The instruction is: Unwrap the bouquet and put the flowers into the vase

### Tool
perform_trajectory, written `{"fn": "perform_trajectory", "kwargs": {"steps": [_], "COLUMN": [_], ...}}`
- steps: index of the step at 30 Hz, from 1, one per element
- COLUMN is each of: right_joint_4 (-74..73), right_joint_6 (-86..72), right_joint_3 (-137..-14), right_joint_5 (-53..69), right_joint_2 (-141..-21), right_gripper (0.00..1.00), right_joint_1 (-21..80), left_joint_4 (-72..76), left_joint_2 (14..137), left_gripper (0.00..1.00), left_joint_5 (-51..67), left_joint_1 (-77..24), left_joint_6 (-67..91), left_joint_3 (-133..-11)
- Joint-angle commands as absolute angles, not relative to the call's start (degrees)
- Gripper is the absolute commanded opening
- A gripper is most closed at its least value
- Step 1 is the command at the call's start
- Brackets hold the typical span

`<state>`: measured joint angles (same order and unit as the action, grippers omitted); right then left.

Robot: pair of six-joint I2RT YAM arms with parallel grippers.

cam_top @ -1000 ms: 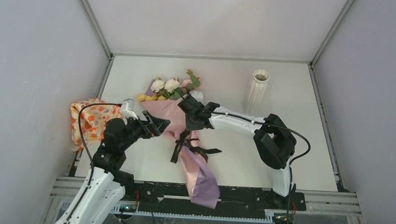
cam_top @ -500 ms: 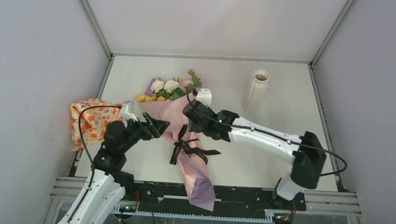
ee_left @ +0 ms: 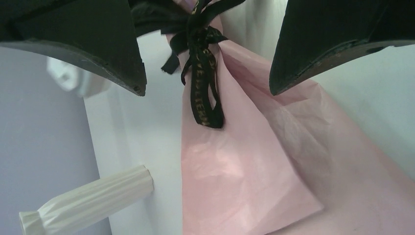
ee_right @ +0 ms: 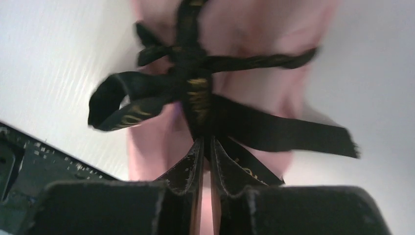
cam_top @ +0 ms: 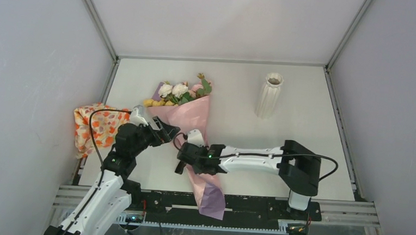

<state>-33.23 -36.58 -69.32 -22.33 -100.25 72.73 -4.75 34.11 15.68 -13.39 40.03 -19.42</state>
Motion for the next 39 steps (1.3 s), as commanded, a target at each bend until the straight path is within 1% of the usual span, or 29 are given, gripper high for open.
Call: {"fn": "perform_trajectory", "kwargs": {"steps": [1,6,10,11,14,15,22,26,32,39], "right_joint_4": [-26.7,-24.85,-25.88,-26.65,-29.0,-29.61,-33.25,-34.99,-36.71,-33.56], "right_joint_6": [-38.13,-38.75,-38.61,-38.36,-37.43,-37.15,-36.88,-36.98,-35.99,-34.02], "right_joint_3": [-69.79,-69.79,-69.79,-69.79,-69.83,-69.79,-69.79,-69.79,-69.78,-69.77], "right_joint_5": [-16.22,-13.65,-14.48,-15.83,-18.59,-19.18,-23.21,-26.33,-31.41,-31.28], "right_joint_2": [-103.97,-109.07,-108.75,-107.75,-102.96,-101.0,-90.12,-89.24,-94.14,-97.56], "right_gripper": [0.15,0.16,0.2,0.23,0.38,0.41,0.52,0.54,0.53,0.53], "right_joint_1": [76.01,76.29,76.16,76.39,76.76,76.82,77.19,77.01,75.3,71.54], "left_joint_4": [-1.2,-0.84,-0.29,-0.27,0.97,1.65,2.81,2.79,3.26,4.08], "left_joint_2": [34.37,34.8,35.68,35.88,36.19,36.23,36.32,35.95,35.77,34.67], "left_gripper": [1.0,1.0,1.0,1.0,1.0,1.0,1.0,1.0,1.0,1.0], "left_joint_5": [14.21,13.55,13.3,13.47,13.64,13.78,14.71,14.75,15.87,17.28], "left_joint_1": [-13.54,-13.55,-13.54,-13.55,-13.54,-13.55,-13.55,-13.54,-13.54,-13.65], "left_joint_6": [41.17,41.56,42.24,42.39,42.82,43.02,43.34,43.41,43.34,43.08], "left_joint_3": [-18.08,-17.14,-16.42,-16.25,-15.68,-15.53,-15.19,-14.88,-15.04,-15.31]}}
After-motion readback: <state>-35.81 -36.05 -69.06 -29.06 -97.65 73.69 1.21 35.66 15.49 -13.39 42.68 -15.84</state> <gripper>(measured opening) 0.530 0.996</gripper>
